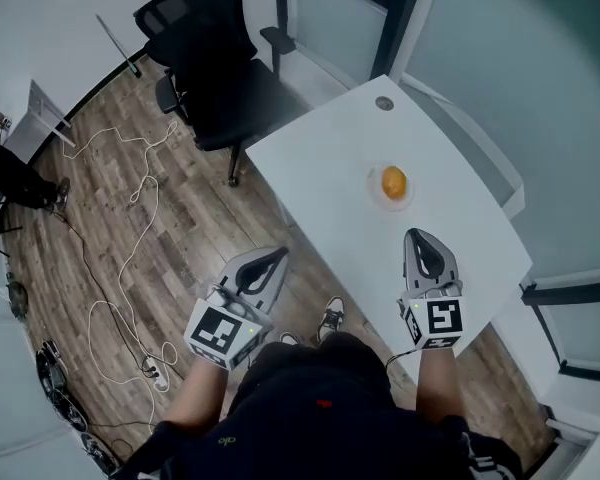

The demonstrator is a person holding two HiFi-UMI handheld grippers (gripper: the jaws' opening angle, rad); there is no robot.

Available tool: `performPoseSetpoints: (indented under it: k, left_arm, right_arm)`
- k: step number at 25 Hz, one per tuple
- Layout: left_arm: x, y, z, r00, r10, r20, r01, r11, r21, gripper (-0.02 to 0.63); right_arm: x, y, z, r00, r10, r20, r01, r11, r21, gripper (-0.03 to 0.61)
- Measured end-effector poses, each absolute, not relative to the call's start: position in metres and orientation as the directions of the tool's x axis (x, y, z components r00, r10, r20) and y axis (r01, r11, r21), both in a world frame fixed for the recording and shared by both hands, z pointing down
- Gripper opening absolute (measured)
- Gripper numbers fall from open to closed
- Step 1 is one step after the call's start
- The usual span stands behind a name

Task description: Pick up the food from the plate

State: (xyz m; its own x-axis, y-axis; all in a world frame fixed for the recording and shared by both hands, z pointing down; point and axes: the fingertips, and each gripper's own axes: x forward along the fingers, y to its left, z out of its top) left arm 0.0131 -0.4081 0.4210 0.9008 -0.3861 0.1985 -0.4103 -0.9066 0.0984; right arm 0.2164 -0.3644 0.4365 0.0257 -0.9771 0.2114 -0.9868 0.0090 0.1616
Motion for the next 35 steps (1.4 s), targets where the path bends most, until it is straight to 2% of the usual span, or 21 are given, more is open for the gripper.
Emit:
performPoseSetpoints:
  k: [5, 10, 11, 12, 13, 21, 28, 35]
  left_arm:
    - [0.081, -0.447, 0.429, 0.887, -0.398, 0.233, -0.431, -0.896, 0.112, 0.02]
    - [0.115, -0.473, 0.45, 0.863, -0.411, 0.292, -0.459, -0.881, 0.115, 0.02]
    - [0.119, -0.477, 0.453, 0.859, -0.415, 0.3, -0.465, -0.877, 0.118, 0.02]
    - [0.124, -0.481, 0.458, 0.855, -0.416, 0.309, -0.47, -0.874, 0.123, 0.02]
    - [0.128, -0.484, 0.462, 0.854, -0.414, 0.317, -0.471, -0.873, 0.128, 0.02]
    - [0.133, -0.496, 0.495, 0.864, -0.35, 0.36, -0.43, -0.887, 0.168, 0.02]
    - [0.124, -0.515, 0.518, 0.866, -0.317, 0.385, -0.414, -0.888, 0.199, 0.02]
    - [0.111, -0.53, 0.529, 0.862, -0.311, 0.401, -0.417, -0.884, 0.21, 0.02]
  right_arm:
    - [0.281, -0.4, 0.449, 0.001, -0.973, 0.231, -0.991, 0.03, 0.131, 0.026]
    - [0.323, -0.445, 0.486, -0.009, -0.965, 0.261, -0.995, 0.034, 0.089, 0.034]
    - [0.327, -0.455, 0.497, -0.024, -0.959, 0.283, -0.996, 0.046, 0.073, 0.076]
    - [0.332, -0.463, 0.509, -0.037, -0.952, 0.305, -0.997, 0.057, 0.055, 0.162]
    - [0.336, -0.471, 0.521, -0.044, -0.945, 0.324, -0.997, 0.06, 0.041, 0.196]
    - [0.359, -0.52, 0.611, 0.007, -0.876, 0.481, -0.999, 0.014, 0.039, 0.328]
    - [0.377, -0.556, 0.691, 0.058, -0.777, 0.627, -0.998, -0.045, 0.037, 0.365]
    - [0.379, -0.563, 0.728, 0.09, -0.701, 0.707, -0.996, -0.082, 0.046, 0.365]
